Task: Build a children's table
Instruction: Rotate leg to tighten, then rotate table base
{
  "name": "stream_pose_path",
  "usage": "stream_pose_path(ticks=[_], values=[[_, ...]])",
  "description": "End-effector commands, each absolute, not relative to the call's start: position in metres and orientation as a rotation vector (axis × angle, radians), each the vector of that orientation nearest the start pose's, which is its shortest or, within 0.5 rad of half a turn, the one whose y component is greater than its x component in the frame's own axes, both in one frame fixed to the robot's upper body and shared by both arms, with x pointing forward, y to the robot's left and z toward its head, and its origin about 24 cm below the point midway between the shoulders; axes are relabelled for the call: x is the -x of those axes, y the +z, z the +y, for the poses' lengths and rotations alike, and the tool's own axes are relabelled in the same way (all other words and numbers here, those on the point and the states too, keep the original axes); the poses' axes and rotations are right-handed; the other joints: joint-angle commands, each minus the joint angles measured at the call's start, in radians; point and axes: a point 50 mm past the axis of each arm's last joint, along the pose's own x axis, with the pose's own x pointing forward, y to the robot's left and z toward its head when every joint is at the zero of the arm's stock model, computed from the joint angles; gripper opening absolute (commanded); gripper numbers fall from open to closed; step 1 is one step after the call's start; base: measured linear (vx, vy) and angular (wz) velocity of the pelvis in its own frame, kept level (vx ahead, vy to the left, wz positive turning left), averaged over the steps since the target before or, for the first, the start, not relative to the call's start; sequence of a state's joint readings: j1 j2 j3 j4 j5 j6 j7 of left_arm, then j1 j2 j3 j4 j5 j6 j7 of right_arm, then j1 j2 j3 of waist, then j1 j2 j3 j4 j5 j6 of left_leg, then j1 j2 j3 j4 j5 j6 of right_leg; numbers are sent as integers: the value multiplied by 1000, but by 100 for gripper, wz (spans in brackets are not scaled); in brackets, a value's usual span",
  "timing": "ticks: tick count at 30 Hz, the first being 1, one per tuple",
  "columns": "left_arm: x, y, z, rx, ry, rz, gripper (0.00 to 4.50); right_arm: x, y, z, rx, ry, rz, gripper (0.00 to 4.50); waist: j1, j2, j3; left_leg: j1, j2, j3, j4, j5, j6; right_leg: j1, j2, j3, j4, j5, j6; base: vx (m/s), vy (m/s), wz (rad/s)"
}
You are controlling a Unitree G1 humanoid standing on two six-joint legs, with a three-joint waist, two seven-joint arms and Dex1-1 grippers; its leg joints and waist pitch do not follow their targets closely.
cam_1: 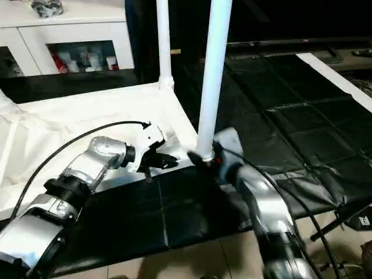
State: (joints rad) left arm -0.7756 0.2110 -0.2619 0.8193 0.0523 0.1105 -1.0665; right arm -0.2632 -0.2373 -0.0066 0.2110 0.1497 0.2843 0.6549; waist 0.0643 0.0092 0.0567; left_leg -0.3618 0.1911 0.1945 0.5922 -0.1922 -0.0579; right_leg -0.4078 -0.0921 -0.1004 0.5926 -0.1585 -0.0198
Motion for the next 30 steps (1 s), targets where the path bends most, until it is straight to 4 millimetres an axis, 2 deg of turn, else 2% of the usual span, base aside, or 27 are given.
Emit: stream_pose_path(ticks=[1, 4, 6, 8, 9, 10, 12, 13, 15, 16, 17, 19, 20, 21, 24, 25, 26, 28, 29, 30], values=[[-349, 86, 88, -363, -1265, 265, 0, -283, 39, -163, 7, 691, 275, 447, 5, -8, -72, 4, 40, -20, -65, -161, 73, 64, -67, 56, -74, -238, -195, 0, 0, 0], [-344, 89, 94, -337, -1312, 269, 0, -276, 39, -177, 25, 699, 280, 447, 6, -10, -74, 2, 42, -20, -64, -158, 78, 63, -69, 55, -72, -246, -205, 0, 0, 0], [-343, 90, 96, -333, -1322, 268, 53, -275, 41, -179, 27, 706, 272, 450, 3, -11, -74, -1, 38, -19, -62, -150, 81, 61, -66, 55, -71, -243, -203, 0, 0, 0], [-341, 94, 101, -323, -1338, 272, 53, -271, 45, -182, 17, 742, 265, 450, 5, -10, -73, -2, 41, -20, -62, -147, 85, 62, -69, 55, -69, -239, -206, 0, 0, 0], [-340, 95, 104, -332, -1342, 277, 61, -269, 46, -183, 9, 761, 265, 450, 4, -36, -71, -3, 44, -17, -63, -151, 90, 61, -67, 54, -70, -249, -205, 0, 0, 0], [-340, 96, 109, -341, -1335, 286, 88, -266, 49, -183, 6, 793, 261, 450, 10, -25, -69, -2, 44, -19, -64, -152, 89, 58, -69, 55, -68, -274, -199, 0, 0, 0], [-339, 99, 116, -343, -1319, 294, 96, -263, 52, -182, -1, 833, 259, 450, 10, -21, -68, 1, 45, -19, -65, -157, 88, 56, -67, 55, -70, -290, -187, 0, 0, 0], [-337, 102, 120, -337, -1311, 291, 96, -260, 54, -180, -11, 874, 256, 450, 11, -28, -69, 1, 46, -20, -65, -162, 82, 58, -69, 55, -65, -294, -184, 0, 0, 0], [-333, 107, 127, -326, -1300, 276, 115, -257, 58, -176, -25, 924, 252, 450, 9, -26, -68, 0, 48, -21, -66, -164, 77, 58, -71, 56, -65, -301, -182, 0, 0, 0], [-329, 111, 131, -324, -1299, 272, 131, -256, 59, -173, -31, 947, 245, 450, 8, -30, -66, 0, 48, -20, -67, -164, 76, 53, -70, 56, -68, -311, -180, 0, 0, 0], [-329, 111, 132, -324, -1299, 272, 139, -256, 59, -173, -31, 949, 244, 450, 7, -29, -66, 2, 47, -19, -67, -165, 72, 52, -68, 55, -67, -316, -181, 0, 0, 0], [-321, 115, 140, -326, -1304, 278, 154, -255, 62, -166, -43, 999, 239, 450, 9, -33, -64, 3, 48, -19, -69, -170, 65, 49, -68, 57, -70, -322, -179, 0, 0, 0], [-320, 116, 140, -326, -1303, 279, 154, -255, 62, -166, -44, 1003, 239, 450, 11, -30, -66, 4, 51, -21, -69, -170, 59, 51, -71, 57, -65, -317, -181, 0, 0, 0], [-314, 119, 148, -331, -1299, 293, 180, -256, 65, -161, -47, 1028, 233, 450, 11, -31, -65, 5, 50, -19, -69, -169, 56, 48, -68, 58, -65, -317, -178, 0, 0, 0], [-307, 122, 155, -339, -1292, 320, 192, -256, 69, -156, -64, 1048, 219, 450, 11, -29, -65, 8, 50, -20, -72, -175, 43, 47, -67, 59, -63, -318, -177, 0, 0, 0], [-299, 123, 160, -340, -1299, 362, 206, -259, 72, -152, -80, 1042, 199, 450, 10, -28, -64, 10, 50, -21, -73, -180, 35, 46, -66, 60, -61, -319, -176, 0, 0, 0], [-299, 123, 160, -340, -1299, 362, 219, -259, 72, -152, -80, 1042, 199, 450, 9, -28, -62, 7, 49, -21, -74, -177, 38, 47, -65, 60, -63, -323, -174, 0, 0, 0], [-285, 121, 169, -354, -1319, 451, 236, -267, 76, -143, -91, 1022, 170, 450, 10, -23, -61, 11, 45, -18, -73, -187, 28, 43, -63, 61, -67, -335, -169, 0, 0, 0], [-279, 119, 173, -364, -1321, 496, 236, -270, 77, -138, -92, 1014, 156, 450, 11, -22, -63, 13, 48, -21, -74, -188, 20, 42, -65, 62, -62, -328, -173, 0, 0, 0], [-274, 117, 177, -382, -1319, 537, 245, -273, 79, -133, -95, 1016, 144, 450, 3, -25, -61, 3, 46, -24, -80, -184, 16, 47, -62, 61, -57, -329, -171, 0, 0, 0]])
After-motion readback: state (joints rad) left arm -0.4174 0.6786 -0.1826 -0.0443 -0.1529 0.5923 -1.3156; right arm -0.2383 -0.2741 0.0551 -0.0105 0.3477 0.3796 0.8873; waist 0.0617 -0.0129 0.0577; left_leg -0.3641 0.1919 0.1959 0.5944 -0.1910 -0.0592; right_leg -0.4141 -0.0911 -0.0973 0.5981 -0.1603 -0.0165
